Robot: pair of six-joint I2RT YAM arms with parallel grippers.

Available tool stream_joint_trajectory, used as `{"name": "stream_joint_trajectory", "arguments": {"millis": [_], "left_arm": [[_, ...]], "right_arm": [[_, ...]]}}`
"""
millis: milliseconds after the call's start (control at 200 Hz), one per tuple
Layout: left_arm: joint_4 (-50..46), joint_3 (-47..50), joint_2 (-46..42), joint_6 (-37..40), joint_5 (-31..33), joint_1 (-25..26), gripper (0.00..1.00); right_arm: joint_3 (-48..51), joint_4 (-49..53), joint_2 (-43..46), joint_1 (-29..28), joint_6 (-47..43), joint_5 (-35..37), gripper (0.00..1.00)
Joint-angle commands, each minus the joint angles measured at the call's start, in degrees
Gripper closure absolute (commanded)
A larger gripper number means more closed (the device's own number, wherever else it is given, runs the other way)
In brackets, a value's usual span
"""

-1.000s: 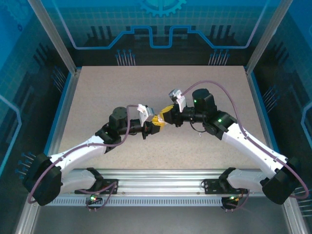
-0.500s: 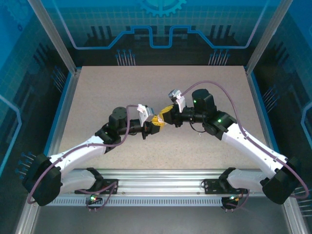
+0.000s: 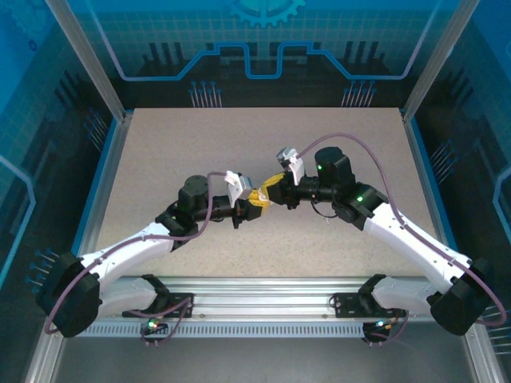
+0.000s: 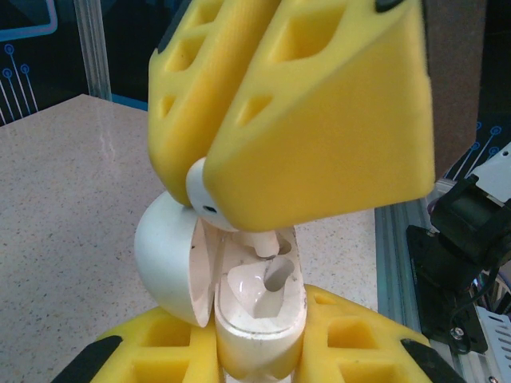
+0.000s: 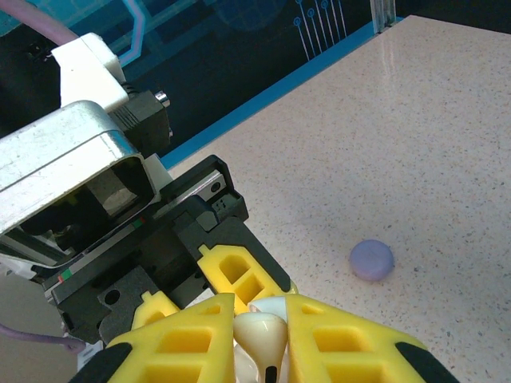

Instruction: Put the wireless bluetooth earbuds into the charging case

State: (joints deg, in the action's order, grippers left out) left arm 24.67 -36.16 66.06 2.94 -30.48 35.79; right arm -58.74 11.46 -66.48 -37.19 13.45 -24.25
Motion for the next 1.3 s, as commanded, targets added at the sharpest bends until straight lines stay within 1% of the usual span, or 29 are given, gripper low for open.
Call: {"name": "stream_joint_trajectory", "arguments": {"millis": [0,175,390,630,780,1296], "left_arm": [[5.2,-1.4,-1.2,-0.9,-0.2,0.3,0.82],[8.1,-1.1,-0.8,-3.1,0.2,0.3,0.82],[10.3,-1.4,0.9,-6.4,0.4,0.3,0.82],[10.7,-2.2,2.1,-8.1,0.6,0.3,0.82],[10.7,-2.2,2.1,-8.0,0.2,0.3,0.82],[11.2,-1.8,1.0,-7.7,-0.5,0.3,0.82]], "right_arm": [[2.0,0.4,0.6,-1.2,1.0,0.6,0.81],[2.5,-3.4,2.0,-1.3,1.5,2.0,0.81],[2.2,-6.2,4.4,-1.7,-0.5,2.2,0.81],[3.1,-9.2,6.3,-2.3,-2.4,3.0,0.81],[2.3,-8.5,6.0,-2.3,-3.8,4.1,0.81],[1.6,-6.5,3.0,-2.3,-4.7,5.2,0.81]]}}
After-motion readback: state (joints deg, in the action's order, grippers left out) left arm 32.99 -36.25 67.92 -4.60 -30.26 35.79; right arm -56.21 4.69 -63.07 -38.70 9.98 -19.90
